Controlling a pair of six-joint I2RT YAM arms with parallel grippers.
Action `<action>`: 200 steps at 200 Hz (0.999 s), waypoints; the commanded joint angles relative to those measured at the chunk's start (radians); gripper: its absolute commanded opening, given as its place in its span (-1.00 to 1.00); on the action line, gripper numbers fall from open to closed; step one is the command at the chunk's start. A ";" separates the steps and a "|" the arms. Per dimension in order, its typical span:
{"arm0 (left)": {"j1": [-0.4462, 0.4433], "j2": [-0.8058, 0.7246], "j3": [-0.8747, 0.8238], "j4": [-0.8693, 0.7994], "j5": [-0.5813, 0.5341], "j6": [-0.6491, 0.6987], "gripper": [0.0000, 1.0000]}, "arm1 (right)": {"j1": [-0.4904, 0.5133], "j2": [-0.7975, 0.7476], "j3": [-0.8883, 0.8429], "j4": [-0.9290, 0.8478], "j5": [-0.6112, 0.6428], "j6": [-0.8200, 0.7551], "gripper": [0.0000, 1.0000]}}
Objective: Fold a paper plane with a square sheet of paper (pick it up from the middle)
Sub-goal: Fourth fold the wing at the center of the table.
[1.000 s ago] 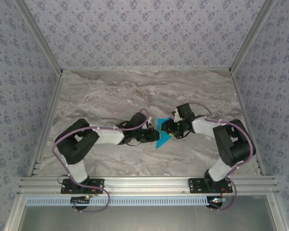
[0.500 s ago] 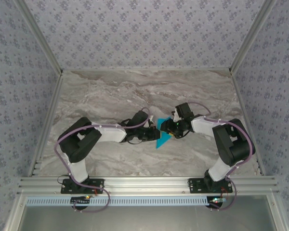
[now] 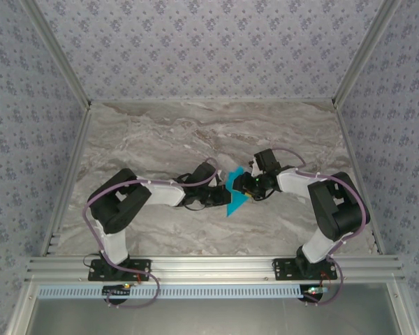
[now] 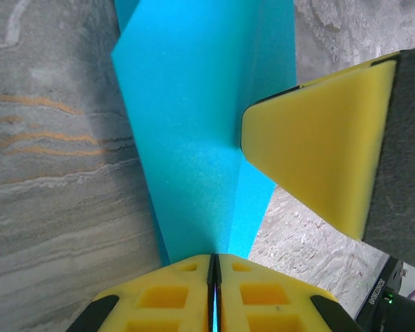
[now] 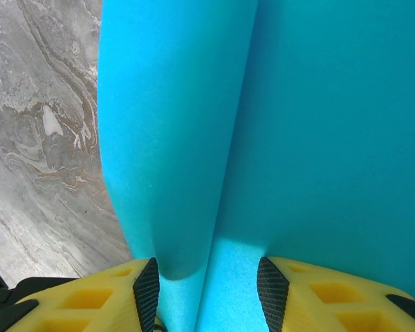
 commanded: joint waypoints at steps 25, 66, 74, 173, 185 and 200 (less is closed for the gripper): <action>-0.004 0.005 0.028 -0.029 -0.016 0.033 -0.76 | 0.010 0.078 -0.021 -0.130 0.147 -0.024 -0.05; -0.004 0.006 0.033 -0.045 -0.025 0.041 -0.76 | 0.010 0.082 -0.019 -0.154 0.183 -0.013 -0.15; -0.004 0.006 0.036 -0.045 -0.026 0.040 -0.75 | 0.011 0.084 -0.019 -0.157 0.187 -0.012 -0.15; -0.004 0.028 0.052 -0.053 -0.016 0.049 -0.76 | 0.016 0.117 -0.009 -0.181 0.213 0.009 -0.30; -0.003 0.029 0.054 -0.055 -0.016 0.049 -0.76 | 0.015 0.118 -0.009 -0.184 0.218 0.011 -0.31; -0.003 0.030 0.055 -0.058 -0.017 0.051 -0.76 | 0.017 0.122 -0.006 -0.191 0.222 0.011 -0.33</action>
